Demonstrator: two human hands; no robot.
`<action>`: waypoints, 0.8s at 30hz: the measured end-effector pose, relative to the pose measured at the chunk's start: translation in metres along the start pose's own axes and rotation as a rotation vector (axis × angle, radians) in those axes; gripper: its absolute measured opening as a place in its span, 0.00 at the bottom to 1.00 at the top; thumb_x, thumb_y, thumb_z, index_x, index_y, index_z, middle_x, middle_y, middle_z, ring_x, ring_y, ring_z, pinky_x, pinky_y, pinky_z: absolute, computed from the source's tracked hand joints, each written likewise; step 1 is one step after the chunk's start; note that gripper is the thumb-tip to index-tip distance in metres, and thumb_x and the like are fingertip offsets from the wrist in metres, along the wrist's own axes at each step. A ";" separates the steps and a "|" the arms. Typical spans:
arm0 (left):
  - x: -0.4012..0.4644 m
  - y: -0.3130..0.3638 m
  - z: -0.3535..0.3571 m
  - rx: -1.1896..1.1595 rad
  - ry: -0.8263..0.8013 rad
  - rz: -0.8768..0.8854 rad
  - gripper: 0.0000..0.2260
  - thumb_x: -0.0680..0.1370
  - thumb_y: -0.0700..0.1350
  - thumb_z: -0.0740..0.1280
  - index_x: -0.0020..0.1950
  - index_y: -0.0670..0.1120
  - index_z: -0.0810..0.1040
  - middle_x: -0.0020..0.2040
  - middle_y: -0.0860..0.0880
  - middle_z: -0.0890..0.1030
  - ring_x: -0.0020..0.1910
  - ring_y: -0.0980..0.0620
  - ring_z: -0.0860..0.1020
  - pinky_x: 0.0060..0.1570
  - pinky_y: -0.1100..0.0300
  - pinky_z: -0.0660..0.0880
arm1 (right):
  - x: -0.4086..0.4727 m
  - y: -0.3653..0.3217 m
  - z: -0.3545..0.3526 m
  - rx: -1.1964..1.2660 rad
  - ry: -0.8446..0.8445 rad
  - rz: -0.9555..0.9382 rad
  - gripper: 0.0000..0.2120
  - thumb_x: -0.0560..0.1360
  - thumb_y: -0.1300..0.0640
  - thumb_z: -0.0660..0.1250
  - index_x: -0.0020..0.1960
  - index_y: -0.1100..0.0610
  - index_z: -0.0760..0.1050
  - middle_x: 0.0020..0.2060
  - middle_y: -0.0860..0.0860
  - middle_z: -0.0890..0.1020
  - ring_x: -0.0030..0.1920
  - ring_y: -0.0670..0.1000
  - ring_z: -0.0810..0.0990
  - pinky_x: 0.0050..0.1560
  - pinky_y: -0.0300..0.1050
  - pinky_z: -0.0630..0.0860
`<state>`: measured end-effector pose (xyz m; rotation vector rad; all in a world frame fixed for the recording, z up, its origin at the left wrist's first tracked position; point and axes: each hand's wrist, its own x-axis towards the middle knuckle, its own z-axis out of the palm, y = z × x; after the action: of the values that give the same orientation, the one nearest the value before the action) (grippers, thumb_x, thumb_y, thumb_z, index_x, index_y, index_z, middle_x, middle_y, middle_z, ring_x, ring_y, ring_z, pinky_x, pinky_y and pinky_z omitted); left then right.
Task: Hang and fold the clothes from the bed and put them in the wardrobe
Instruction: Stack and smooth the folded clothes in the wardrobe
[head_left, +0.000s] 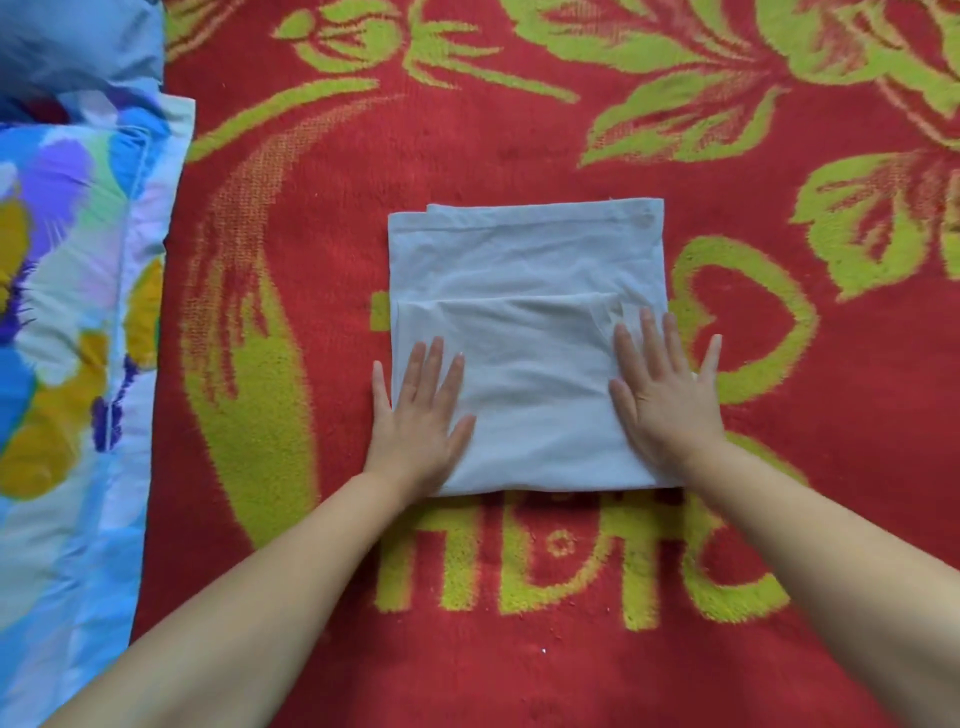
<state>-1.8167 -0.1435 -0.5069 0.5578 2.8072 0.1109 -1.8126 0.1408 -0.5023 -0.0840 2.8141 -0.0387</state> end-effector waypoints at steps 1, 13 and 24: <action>-0.007 0.001 -0.002 0.018 -0.005 0.090 0.33 0.76 0.59 0.53 0.77 0.43 0.57 0.76 0.41 0.56 0.75 0.42 0.56 0.69 0.32 0.50 | -0.008 -0.002 -0.003 -0.020 0.023 -0.095 0.32 0.78 0.42 0.45 0.78 0.55 0.50 0.77 0.58 0.55 0.76 0.58 0.49 0.66 0.77 0.48; -0.039 0.019 -0.010 0.140 -0.253 0.113 0.35 0.73 0.32 0.49 0.77 0.45 0.38 0.77 0.35 0.41 0.76 0.38 0.43 0.74 0.47 0.42 | -0.054 -0.031 -0.008 -0.003 -0.248 -0.206 0.38 0.74 0.70 0.56 0.78 0.48 0.48 0.78 0.53 0.47 0.76 0.65 0.43 0.74 0.63 0.44; -0.055 -0.001 -0.128 -0.387 -1.174 0.281 0.11 0.74 0.33 0.57 0.48 0.47 0.74 0.44 0.46 0.77 0.43 0.52 0.72 0.46 0.55 0.70 | -0.078 -0.029 -0.130 0.232 -0.986 -0.348 0.27 0.73 0.67 0.53 0.66 0.46 0.73 0.58 0.44 0.79 0.55 0.46 0.76 0.51 0.33 0.72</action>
<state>-1.8045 -0.1685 -0.3703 0.6274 1.5167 0.2672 -1.7791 0.1192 -0.3530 -0.4108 1.7717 -0.3099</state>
